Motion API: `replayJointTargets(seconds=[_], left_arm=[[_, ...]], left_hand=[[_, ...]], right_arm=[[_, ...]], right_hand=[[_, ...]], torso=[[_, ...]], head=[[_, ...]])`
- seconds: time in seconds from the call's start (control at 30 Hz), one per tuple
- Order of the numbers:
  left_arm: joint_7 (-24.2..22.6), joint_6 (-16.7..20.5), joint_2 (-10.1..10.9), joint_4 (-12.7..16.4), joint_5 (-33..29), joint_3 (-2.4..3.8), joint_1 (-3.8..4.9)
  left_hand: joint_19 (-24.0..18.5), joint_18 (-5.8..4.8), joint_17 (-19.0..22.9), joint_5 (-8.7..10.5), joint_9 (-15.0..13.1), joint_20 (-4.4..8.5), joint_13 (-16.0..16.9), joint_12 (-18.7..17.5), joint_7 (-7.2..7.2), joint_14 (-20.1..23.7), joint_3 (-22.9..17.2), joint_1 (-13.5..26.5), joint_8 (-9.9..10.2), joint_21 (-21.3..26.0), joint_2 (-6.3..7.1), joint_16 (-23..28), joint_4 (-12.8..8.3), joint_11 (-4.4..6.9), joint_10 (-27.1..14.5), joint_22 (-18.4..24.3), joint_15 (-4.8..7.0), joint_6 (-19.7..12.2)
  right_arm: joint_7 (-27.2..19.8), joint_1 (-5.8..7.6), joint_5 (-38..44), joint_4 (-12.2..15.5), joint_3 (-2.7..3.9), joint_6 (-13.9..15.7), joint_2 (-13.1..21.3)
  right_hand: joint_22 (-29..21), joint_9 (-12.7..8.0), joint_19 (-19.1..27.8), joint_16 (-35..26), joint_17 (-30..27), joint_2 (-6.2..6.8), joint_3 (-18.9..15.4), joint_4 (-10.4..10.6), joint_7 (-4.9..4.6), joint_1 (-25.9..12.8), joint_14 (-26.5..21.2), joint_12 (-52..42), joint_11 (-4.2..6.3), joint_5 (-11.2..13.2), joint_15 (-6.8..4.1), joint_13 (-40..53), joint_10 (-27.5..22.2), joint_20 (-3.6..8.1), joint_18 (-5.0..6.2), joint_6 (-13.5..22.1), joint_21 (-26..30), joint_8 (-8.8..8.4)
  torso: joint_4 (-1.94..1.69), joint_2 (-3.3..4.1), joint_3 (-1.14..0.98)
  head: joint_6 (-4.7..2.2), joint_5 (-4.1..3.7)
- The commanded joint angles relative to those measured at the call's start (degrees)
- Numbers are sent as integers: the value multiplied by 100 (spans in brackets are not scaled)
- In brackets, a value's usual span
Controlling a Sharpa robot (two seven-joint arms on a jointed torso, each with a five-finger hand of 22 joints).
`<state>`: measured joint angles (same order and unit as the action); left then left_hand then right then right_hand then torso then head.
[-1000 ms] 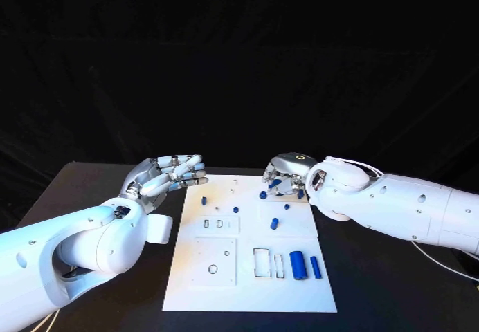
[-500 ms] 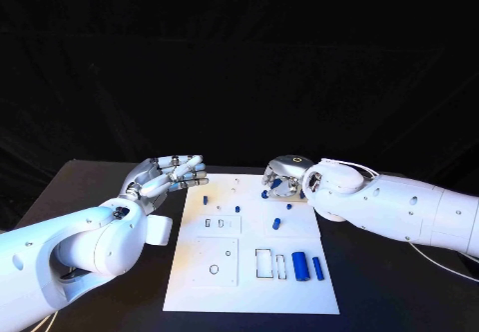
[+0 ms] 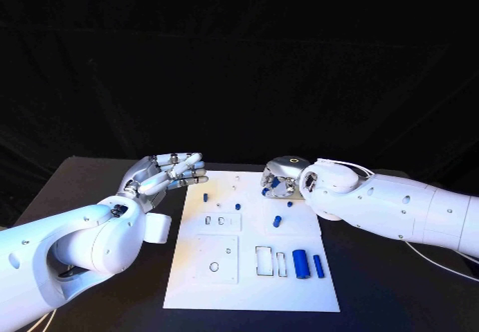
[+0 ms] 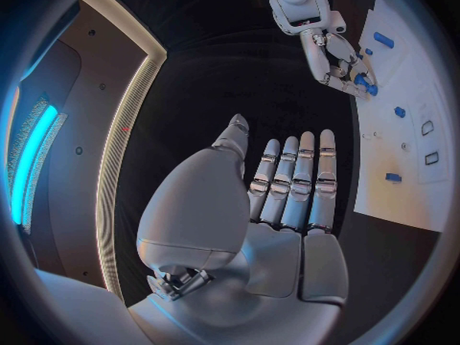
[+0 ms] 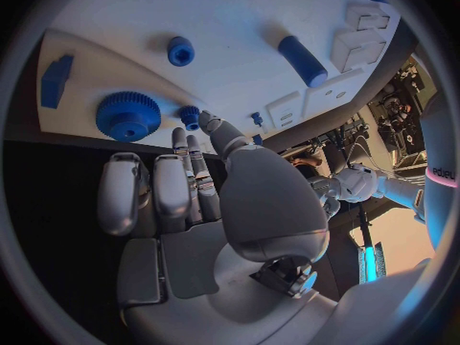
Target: Assemble the parts on the task board
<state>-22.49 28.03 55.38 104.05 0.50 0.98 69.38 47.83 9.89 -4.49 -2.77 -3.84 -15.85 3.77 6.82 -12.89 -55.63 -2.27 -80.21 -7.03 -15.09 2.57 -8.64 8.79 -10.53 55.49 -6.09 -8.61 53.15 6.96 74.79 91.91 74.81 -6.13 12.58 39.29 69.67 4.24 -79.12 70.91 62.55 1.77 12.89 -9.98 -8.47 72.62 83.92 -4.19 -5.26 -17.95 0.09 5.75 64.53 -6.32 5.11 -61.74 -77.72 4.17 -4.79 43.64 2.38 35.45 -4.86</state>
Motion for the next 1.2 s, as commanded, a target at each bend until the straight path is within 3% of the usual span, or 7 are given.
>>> replayJointTargets(seconds=[0.03,0.93,1.07,1.2], left_arm=[[-10,-119,-2,21,30,7,14],[34,-138,17,40,30,8,40],[43,-142,18,37,30,8,43],[47,-148,18,32,30,8,45]], left_hand=[[41,68,10,-15,6,-18,-5,-26,-14,20,30,11,37,-39,-3,38,5,-14,-17,-5,-27,7],[45,65,13,-15,8,-16,-7,-54,-30,23,36,2,62,-41,-17,59,-9,-27,-40,-1,-36,-10],[45,64,14,-15,9,-16,-7,-63,-34,23,35,-6,71,-41,-25,65,-16,-31,-48,1,-38,-16],[44,64,14,-16,9,-16,-7,-66,-35,23,35,-8,74,-40,-28,67,-18,-32,-50,2,-39,-17]], right_arm=[[5,-12,76,-27,-1,-129,-22],[-22,-46,19,-198,-3,-264,-116],[-27,-51,17,-209,-3,-208,-122],[-66,-54,-49,-184,-3,56,-105]], right_hand=[[84,10,-58,67,52,38,66,5,-8,-14,198,-4,8,-19,24,-2,77,-3,-116,-52,-72,-13],[475,42,-170,341,274,-21,566,74,30,91,192,-8,61,109,-12,-15,310,22,-173,-224,-320,17],[492,47,-170,351,276,-18,626,69,30,113,188,-7,64,114,-13,-17,329,23,-174,-244,-330,22],[614,57,-232,371,287,-9,725,50,23,155,185,-10,63,86,-18,-17,367,26,-197,-281,-404,33]], torso=[[-6,5,3],[-34,36,22],[-34,36,26],[-35,35,30]], head=[[4,-1],[16,-15],[18,-16],[8,-18]])
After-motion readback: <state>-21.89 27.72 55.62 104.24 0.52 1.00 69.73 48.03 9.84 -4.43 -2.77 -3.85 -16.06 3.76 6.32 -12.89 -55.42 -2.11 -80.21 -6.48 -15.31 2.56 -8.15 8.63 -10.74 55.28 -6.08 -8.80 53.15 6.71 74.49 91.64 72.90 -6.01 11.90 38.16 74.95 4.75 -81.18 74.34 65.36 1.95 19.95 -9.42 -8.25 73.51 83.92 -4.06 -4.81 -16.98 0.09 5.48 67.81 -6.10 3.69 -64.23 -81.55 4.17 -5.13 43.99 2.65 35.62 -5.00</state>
